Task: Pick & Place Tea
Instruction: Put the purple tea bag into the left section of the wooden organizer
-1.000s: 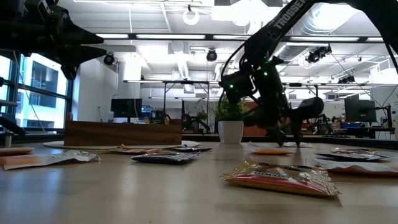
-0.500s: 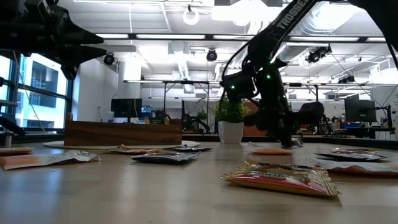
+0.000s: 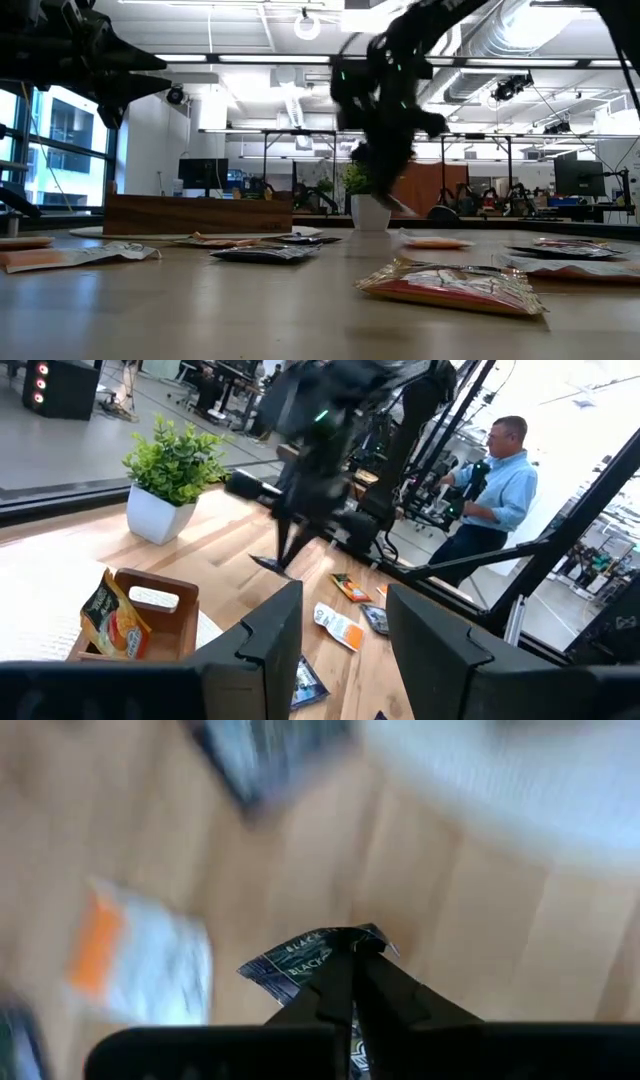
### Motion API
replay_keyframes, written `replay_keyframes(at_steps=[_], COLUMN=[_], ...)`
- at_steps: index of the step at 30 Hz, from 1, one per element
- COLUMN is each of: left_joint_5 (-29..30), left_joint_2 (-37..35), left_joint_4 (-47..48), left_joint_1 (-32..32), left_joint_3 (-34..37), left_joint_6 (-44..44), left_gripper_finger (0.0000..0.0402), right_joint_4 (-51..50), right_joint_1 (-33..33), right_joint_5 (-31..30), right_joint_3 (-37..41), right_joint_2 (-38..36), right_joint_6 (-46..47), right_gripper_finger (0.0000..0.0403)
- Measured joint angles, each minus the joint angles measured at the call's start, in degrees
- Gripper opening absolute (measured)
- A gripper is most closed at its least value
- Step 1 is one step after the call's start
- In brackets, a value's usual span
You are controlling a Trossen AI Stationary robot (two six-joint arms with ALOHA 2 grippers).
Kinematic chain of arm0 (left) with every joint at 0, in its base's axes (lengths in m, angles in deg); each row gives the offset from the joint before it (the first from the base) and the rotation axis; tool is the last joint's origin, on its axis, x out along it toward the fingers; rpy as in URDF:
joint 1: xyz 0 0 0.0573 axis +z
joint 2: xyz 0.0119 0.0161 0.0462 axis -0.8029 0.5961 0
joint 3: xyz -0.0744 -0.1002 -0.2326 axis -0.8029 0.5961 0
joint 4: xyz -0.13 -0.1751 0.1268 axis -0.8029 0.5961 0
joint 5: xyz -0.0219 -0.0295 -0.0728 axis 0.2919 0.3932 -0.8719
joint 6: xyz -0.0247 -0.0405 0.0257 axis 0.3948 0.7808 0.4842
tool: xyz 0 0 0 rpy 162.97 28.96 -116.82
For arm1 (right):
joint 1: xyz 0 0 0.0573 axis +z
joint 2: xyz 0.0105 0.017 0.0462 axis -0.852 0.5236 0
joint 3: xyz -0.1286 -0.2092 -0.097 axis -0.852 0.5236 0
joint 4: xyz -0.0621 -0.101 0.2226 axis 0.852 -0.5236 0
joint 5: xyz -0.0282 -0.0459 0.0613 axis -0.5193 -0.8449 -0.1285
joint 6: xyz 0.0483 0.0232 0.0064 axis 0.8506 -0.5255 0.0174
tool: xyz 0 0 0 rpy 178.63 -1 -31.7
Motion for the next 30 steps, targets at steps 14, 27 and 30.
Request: replay_keyframes(at_steps=[14,27,30], left_joint_5=[0.0,0.8,1.0], left_joint_2=[0.0,0.0,0.0], left_joint_4=[0.0,0.0,0.0], left_joint_1=[0.0,0.0,0.0], left_joint_3=[0.0,0.0,0.0], left_joint_6=[0.7,0.8,0.8], left_gripper_finger=[0.0145,0.0145,0.0145], right_joint_4=[71.3,83.8,84.6], right_joint_1=[9.3,11.0,11.2], right_joint_5=[-17.7,-24.7,-25.2], right_joint_3=[-0.1,-0.1,-0.1], right_joint_2=[7.4,19.1,20.1], right_joint_6=[28.9,47.4,48.3], right_gripper_finger=[0.0004,0.0002,0.0005])
